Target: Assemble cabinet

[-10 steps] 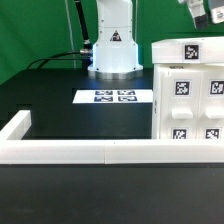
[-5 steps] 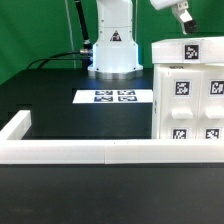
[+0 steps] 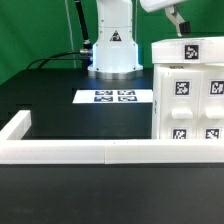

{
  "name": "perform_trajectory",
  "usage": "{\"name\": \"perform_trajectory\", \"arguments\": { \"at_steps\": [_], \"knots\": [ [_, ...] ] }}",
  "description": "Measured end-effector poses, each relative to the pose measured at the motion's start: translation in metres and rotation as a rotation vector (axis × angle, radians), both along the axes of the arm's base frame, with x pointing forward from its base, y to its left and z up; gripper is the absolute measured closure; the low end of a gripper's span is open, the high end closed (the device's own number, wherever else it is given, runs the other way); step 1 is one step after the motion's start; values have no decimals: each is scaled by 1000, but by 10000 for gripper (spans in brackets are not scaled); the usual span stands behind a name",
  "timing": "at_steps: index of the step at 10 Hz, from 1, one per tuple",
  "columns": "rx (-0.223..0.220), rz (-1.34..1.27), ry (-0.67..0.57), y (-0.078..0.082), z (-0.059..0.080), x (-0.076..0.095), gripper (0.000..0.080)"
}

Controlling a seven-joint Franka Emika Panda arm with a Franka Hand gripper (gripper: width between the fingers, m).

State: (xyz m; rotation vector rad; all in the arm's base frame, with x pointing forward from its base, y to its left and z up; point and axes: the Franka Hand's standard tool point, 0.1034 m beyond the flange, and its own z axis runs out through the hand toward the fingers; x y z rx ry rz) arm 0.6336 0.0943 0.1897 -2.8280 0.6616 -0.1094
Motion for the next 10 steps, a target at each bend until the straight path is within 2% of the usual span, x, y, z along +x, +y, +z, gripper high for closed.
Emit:
{"name": "perform_trajectory", "arguments": {
  "at_steps": [3,4,6,8,10],
  "knots": [
    [-103,396,-72,-2,-2,1,2],
    [-123,485,-85,-1,-2,0,2],
    [-155,684,-115,-3,-3,0,2],
    [-164,814,-120,-10,-6,-4,2],
    [-180,955,-134,-6,-10,-8,2]
  ]
}}
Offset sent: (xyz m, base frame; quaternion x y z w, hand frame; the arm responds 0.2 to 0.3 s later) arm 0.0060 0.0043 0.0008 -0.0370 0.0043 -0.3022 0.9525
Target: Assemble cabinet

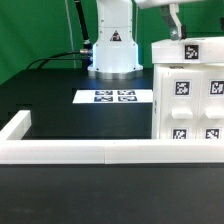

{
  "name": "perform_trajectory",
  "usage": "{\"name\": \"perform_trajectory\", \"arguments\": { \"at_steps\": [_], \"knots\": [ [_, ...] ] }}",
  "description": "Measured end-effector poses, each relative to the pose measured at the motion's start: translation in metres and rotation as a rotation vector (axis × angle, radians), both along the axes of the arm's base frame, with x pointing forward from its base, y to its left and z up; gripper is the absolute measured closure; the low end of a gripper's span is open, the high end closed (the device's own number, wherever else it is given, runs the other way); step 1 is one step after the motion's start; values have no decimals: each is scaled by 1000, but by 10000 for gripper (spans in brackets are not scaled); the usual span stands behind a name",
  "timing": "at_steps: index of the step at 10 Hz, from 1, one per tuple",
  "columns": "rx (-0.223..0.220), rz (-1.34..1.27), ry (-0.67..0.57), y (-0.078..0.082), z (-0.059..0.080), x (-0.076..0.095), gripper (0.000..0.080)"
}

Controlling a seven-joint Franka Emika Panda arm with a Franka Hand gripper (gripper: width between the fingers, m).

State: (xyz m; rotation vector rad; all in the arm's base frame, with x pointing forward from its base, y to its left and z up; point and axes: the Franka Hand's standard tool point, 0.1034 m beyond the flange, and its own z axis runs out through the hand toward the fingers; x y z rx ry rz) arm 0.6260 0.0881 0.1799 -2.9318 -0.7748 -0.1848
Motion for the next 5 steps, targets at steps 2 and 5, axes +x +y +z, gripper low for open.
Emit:
{"name": "perform_trajectory", "arguments": {
  "at_steps": [2,5],
  "knots": [
    [-12,102,-6,-2,-3,-3,2],
    [-24,186,-13,-1,-13,-6,2]
  ]
}}
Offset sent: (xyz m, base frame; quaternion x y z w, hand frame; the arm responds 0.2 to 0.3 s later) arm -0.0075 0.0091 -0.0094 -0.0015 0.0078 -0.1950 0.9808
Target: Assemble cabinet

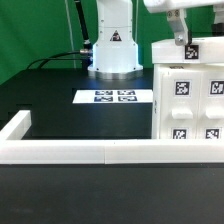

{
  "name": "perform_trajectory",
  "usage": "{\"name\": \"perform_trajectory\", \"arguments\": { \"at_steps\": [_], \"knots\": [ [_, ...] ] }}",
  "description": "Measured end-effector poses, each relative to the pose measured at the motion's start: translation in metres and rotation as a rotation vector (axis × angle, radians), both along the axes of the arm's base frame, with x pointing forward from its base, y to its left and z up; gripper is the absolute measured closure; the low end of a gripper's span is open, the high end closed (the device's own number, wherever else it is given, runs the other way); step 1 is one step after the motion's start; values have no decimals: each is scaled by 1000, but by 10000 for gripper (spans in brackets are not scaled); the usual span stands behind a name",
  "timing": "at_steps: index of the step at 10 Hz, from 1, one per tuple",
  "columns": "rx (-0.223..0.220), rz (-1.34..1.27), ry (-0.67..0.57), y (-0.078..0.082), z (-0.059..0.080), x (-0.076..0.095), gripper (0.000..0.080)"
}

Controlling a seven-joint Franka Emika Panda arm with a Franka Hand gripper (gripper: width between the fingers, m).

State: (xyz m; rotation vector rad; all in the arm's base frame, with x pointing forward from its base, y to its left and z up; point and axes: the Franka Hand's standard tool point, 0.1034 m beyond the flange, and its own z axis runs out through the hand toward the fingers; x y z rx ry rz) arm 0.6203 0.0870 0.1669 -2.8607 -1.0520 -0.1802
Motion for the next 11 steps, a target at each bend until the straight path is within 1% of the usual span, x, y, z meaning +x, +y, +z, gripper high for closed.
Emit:
{"name": "perform_trajectory", "arguments": {
  "at_steps": [3,5,8,11],
  "knots": [
    [-2,-18,17,2,-10,-1,2],
    [-2,-27,18,0,-10,-1,247],
    [0,-59,23,-2,-11,-2,245],
    [23,-336,52,-5,-11,-1,245]
  ]
}}
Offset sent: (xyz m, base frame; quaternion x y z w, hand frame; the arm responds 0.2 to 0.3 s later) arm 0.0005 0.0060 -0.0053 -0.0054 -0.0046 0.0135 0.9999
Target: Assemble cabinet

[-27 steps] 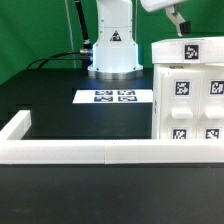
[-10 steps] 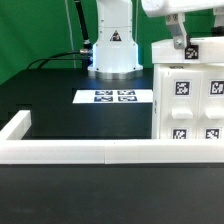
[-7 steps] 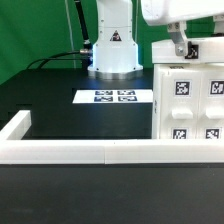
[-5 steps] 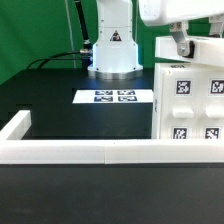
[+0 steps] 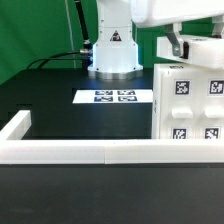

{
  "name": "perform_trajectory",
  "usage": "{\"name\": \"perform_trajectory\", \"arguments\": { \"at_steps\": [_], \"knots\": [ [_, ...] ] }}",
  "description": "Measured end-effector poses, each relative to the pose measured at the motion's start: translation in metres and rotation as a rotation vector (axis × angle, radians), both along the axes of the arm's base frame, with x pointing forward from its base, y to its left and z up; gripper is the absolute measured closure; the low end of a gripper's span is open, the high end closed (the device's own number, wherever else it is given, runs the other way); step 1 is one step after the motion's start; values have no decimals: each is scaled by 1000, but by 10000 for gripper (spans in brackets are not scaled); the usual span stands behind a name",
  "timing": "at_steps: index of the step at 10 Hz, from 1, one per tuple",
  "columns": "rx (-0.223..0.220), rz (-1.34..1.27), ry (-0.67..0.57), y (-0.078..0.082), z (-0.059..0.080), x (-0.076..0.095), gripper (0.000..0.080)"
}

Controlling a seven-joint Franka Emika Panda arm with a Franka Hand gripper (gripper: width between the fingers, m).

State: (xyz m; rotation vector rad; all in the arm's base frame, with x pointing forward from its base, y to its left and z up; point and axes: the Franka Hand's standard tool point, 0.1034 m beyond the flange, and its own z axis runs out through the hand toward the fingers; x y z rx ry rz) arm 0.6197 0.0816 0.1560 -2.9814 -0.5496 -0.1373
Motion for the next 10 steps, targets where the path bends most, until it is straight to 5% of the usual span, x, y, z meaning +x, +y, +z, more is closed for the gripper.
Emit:
{"name": "perform_trajectory", "arguments": {
  "at_steps": [10],
  "knots": [
    [131,-912,11,-1,-2,3,243]
  ]
}}
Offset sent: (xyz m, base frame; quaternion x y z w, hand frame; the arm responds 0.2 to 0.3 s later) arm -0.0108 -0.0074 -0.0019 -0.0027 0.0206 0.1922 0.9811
